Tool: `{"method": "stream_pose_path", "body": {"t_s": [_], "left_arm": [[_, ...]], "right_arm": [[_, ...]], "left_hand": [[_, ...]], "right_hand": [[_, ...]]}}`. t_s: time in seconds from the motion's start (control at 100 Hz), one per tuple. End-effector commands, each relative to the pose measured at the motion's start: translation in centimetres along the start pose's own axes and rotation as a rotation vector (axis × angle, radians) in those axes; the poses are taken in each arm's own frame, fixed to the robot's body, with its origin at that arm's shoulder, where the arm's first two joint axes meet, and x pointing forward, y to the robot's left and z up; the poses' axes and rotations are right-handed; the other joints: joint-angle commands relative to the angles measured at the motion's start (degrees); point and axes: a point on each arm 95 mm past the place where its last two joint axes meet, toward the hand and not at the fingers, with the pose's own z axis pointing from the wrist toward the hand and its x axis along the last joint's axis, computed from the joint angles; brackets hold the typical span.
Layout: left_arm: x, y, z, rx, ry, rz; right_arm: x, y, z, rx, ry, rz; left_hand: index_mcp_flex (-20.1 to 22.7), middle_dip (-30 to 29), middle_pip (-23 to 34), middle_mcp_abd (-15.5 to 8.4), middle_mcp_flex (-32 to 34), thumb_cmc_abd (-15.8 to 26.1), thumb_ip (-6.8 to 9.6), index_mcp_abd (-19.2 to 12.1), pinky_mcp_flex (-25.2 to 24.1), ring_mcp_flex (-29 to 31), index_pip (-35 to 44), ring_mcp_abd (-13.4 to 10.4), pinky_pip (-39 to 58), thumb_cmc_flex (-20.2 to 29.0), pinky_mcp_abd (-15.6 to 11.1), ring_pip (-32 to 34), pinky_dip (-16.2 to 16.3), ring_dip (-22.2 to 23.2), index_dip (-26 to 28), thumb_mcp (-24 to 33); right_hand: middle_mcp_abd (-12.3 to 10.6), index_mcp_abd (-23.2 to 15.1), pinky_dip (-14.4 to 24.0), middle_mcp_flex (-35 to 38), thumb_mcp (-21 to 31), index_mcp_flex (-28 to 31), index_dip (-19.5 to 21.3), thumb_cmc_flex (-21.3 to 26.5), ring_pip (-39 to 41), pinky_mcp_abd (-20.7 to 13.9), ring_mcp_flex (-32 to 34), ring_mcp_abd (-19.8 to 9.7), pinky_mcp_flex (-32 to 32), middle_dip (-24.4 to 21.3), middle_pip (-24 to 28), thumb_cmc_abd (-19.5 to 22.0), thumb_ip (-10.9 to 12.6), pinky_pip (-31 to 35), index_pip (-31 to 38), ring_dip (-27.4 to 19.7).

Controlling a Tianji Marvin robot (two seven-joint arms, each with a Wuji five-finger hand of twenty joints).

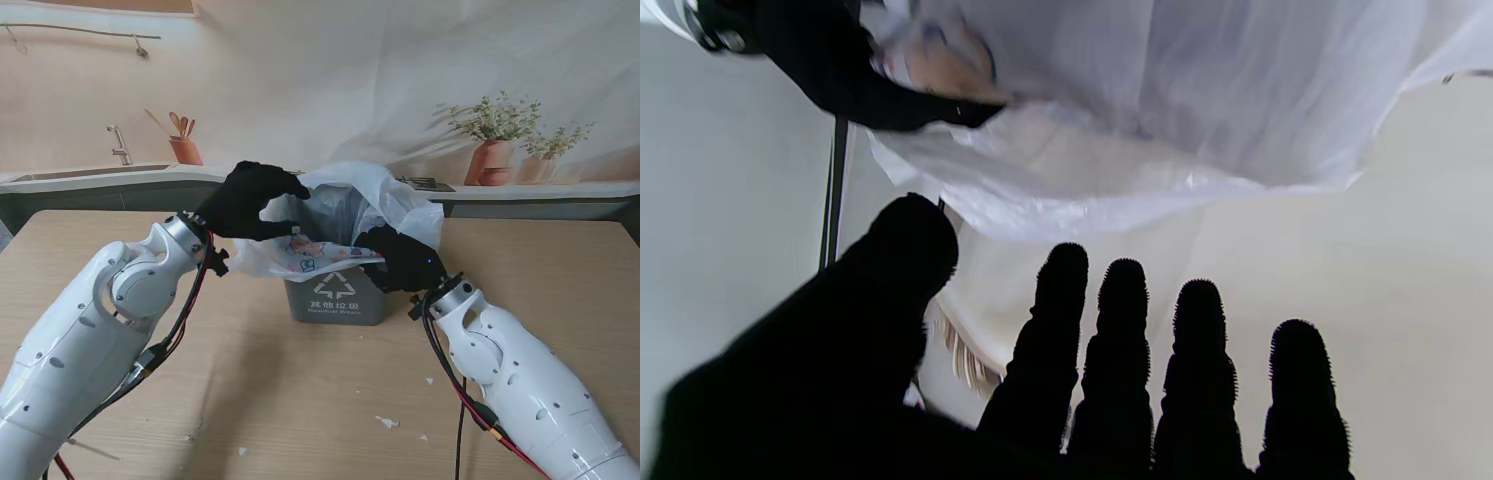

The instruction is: Fit the garbage bag over the bin

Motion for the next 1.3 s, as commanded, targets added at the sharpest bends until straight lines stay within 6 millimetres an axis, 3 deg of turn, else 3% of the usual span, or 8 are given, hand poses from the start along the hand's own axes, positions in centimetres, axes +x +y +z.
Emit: {"method": "stream_pose_path", "body": {"t_s": [0.0,0.24,0.43,0.6,0.68,0.74,0.85,1.29], "left_arm": [[-0.3,0.2,-1.0,-0.031,-0.010,-0.022],[-0.9,1.1,-1.8,-0.198,0.039,0.113],[-1.5,2.4,-1.6,-0.225,0.038,0.158],[-1.4,3.2,-1.1,-0.201,0.050,0.214],[-1.3,3.5,-0.9,-0.185,0.048,0.221],[-1.1,3.7,-0.6,-0.171,0.044,0.223],[-1.0,3.9,-0.4,-0.160,0.037,0.236],[-0.6,4.2,0.1,-0.194,0.015,0.223]], "right_arm": [[0.4,-1.0,-0.4,0.030,-0.005,0.006],[0.6,-0.9,-0.4,0.031,0.001,-0.001],[0.7,-0.8,-0.4,0.036,0.005,-0.001],[0.8,-0.8,-0.4,0.034,0.009,0.001],[0.9,-0.7,-0.4,0.033,0.015,0.000],[1.0,-0.4,-0.5,0.028,0.021,0.000],[1.3,0.2,-0.5,0.014,0.034,-0.004],[3.3,3.2,-0.8,-0.027,0.109,-0.009]], "left_hand": [[-2.85,-1.44,-2.29,-0.60,-3.24,1.37,-0.68,1.66,-0.70,-2.41,-3.63,-1.14,-3.27,-2.68,-0.39,-2.56,-1.51,-1.41,-1.79,-3.34],[-9.43,-2.43,-3.80,-0.78,-8.55,-0.19,-0.24,2.48,-0.54,-6.49,-7.83,-1.68,-8.37,-4.97,-0.76,-5.29,-3.95,-2.91,-3.99,-8.24],[-8.32,-1.63,-1.88,-1.43,-6.03,-3.99,-0.98,1.38,-0.27,-5.25,-5.14,-1.78,-8.35,-4.56,-0.44,-4.02,-3.74,-2.40,-2.96,-1.31],[1.14,2.02,4.48,-4.56,5.32,-6.38,-1.18,-4.13,-0.51,1.24,7.43,-1.72,-3.34,-1.92,0.41,-0.04,-1.32,-0.53,3.35,8.43],[5.28,3.73,6.50,-5.48,9.94,-6.04,-1.36,-6.04,-0.59,4.39,11.42,-1.58,-0.96,-0.91,0.56,1.95,-0.18,0.39,5.31,10.38],[9.33,5.52,7.55,-6.26,14.80,-8.40,-6.39,-9.41,-0.15,7.95,16.32,-1.86,0.67,3.74,0.82,3.71,0.57,1.37,3.86,8.20],[14.02,7.33,9.16,-8.07,22.77,-8.64,-6.79,-14.19,0.78,13.85,25.30,-2.66,2.29,7.41,0.50,6.01,1.42,2.31,0.62,4.69],[19.26,16.30,5.89,-7.66,31.74,-9.47,-6.27,-15.11,1.92,20.49,30.63,-2.93,2.31,8.97,1.86,8.12,1.66,4.20,1.48,6.99]], "right_hand": [[0.48,-4.95,1.09,-0.42,3.73,0.44,-0.94,3.69,1.09,1.57,0.49,0.18,0.78,-0.71,0.99,1.19,0.07,1.17,3.99,0.48],[0.67,-2.04,0.94,-3.35,3.80,-3.76,-6.25,1.93,-0.71,1.55,-0.86,0.20,0.52,-4.36,-0.45,-0.66,-0.26,0.77,2.81,-0.21],[0.55,-0.06,0.58,-6.93,3.45,-6.43,-8.81,-0.49,-2.17,1.35,-3.53,0.41,-0.73,-6.38,-2.54,-0.89,-0.27,-0.09,0.16,-0.57],[0.59,1.77,0.23,-11.77,3.20,-8.75,-8.63,-3.99,-3.90,0.97,-7.16,0.69,-2.06,-8.00,-3.86,0.97,1.68,-0.72,-4.02,-0.77],[0.52,2.63,-0.18,-14.74,2.87,-10.30,-4.02,-6.38,-5.02,0.70,-9.30,0.65,-3.04,-6.86,-5.10,2.50,6.89,-1.18,-8.07,-0.86],[0.56,2.94,-0.41,-16.99,2.40,-12.17,-1.64,-8.04,-5.82,0.51,-10.98,0.65,-3.73,-7.08,-5.90,2.85,8.56,-1.57,-9.78,-1.05],[0.57,3.23,-0.66,-18.83,-0.14,-14.74,-1.48,-11.36,-6.74,0.44,-12.35,0.76,-4.27,-7.34,-6.49,2.89,8.44,-2.06,-10.95,-1.38],[-0.43,1.64,-0.98,-22.41,-7.14,-18.65,-1.65,-17.80,-9.59,0.65,-13.51,0.08,-4.10,-8.92,-9.71,4.74,9.54,-2.35,-14.73,-2.63]]}}
